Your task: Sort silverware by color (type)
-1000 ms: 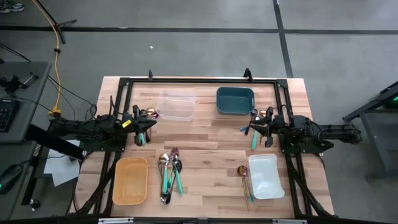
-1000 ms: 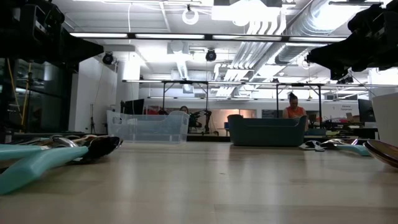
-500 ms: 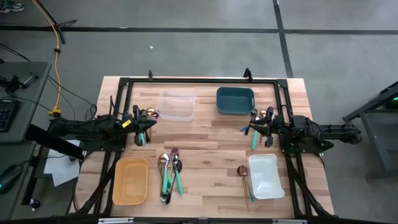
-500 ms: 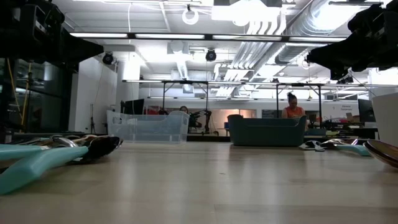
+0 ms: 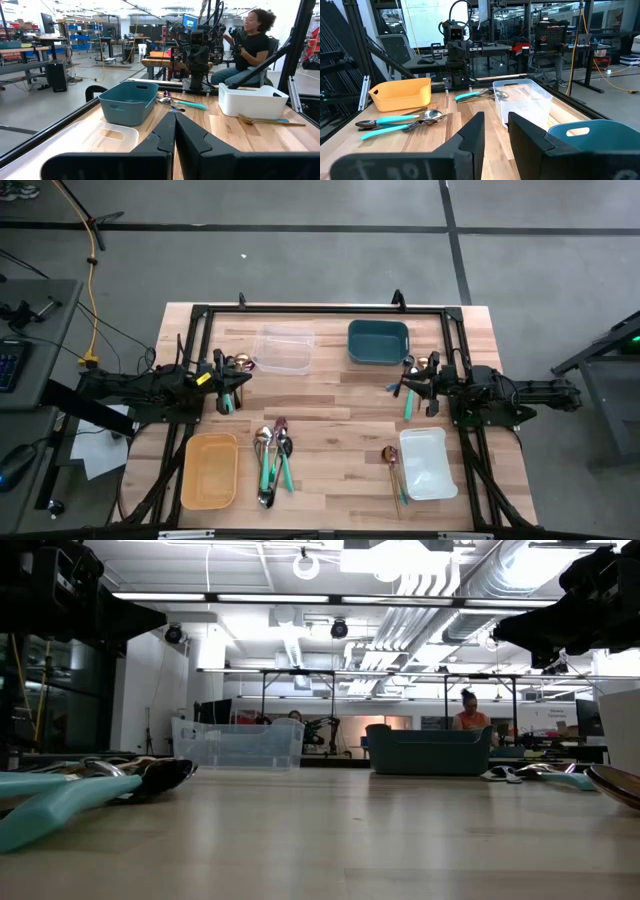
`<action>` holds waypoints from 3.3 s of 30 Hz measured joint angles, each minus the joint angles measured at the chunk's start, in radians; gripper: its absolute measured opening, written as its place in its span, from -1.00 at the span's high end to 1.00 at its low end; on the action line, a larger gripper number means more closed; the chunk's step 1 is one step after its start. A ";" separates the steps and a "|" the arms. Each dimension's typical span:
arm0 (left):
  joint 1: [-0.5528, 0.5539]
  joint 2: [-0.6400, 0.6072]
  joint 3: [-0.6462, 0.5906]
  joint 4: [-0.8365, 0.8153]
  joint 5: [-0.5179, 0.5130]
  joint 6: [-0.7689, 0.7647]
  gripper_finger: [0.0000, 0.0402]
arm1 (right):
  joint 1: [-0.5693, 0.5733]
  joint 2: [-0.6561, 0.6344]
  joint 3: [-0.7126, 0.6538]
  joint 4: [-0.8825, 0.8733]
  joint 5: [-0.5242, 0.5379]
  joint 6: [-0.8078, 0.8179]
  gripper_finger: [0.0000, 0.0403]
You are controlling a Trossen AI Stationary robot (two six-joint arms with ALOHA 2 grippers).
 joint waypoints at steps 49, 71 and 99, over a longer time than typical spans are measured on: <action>0.000 0.000 0.000 0.000 0.000 0.000 0.98 | 0.074 0.743 0.527 -0.844 -0.013 1.217 0.59; 0.000 0.000 0.000 0.000 0.000 0.000 0.98 | 0.043 1.113 0.572 -0.848 0.076 1.268 0.57; 0.000 0.000 0.000 0.000 0.000 0.000 0.98 | -0.082 1.397 0.576 -0.849 0.152 1.336 -0.05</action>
